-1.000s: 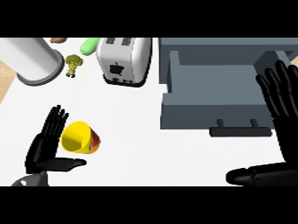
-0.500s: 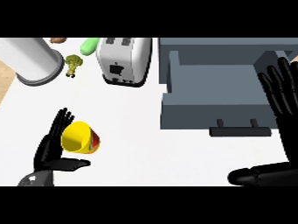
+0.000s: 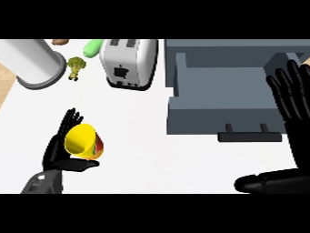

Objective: Pick up the cup, place it into the drawer and close the drawer

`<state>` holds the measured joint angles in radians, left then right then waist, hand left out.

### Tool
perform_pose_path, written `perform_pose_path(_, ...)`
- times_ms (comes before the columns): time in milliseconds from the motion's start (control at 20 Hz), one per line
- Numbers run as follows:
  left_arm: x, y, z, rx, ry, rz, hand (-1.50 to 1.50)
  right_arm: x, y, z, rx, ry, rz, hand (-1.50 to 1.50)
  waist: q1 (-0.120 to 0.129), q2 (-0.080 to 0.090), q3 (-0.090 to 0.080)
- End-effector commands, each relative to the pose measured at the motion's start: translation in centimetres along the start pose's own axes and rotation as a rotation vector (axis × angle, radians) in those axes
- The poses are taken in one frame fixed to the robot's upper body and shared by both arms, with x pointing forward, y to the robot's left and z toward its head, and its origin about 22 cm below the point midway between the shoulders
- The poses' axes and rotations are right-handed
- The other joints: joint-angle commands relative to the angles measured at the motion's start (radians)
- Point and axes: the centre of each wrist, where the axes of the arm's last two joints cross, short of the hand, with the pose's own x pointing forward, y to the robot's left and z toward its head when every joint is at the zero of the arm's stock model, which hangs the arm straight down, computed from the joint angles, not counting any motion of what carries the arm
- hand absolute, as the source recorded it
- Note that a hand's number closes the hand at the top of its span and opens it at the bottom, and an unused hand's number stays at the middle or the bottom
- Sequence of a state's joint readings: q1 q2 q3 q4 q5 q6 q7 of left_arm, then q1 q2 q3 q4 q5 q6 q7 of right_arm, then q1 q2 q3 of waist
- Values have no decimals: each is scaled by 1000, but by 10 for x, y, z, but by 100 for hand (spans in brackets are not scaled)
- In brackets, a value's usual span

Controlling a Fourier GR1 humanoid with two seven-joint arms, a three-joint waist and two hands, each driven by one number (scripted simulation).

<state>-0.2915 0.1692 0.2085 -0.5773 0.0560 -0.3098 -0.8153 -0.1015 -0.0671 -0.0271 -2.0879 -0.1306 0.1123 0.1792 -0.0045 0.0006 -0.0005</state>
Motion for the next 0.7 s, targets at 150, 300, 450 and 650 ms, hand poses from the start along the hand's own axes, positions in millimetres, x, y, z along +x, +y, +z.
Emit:
perform_pose_path(150, -9, 6, 15, 3, 2, 86, -150, -2, -12, -19, -5, -4, -7, -150, 4, 1, 0)
perform_pose_path(300, -4, 12, -3, -23, -18, 149, -150, -2, -20, -4, 9, -7, 0, -150, -5, 3, -1)
perform_pose_path(450, -20, -17, 7, -107, 8, 205, -150, 1, 4, 2, -6, 2, -6, -150, -6, 1, -1)
perform_pose_path(650, -1, -13, -30, -115, -39, 252, 150, 8, -7, 1, 17, -1, -11, -150, -13, 2, -1)
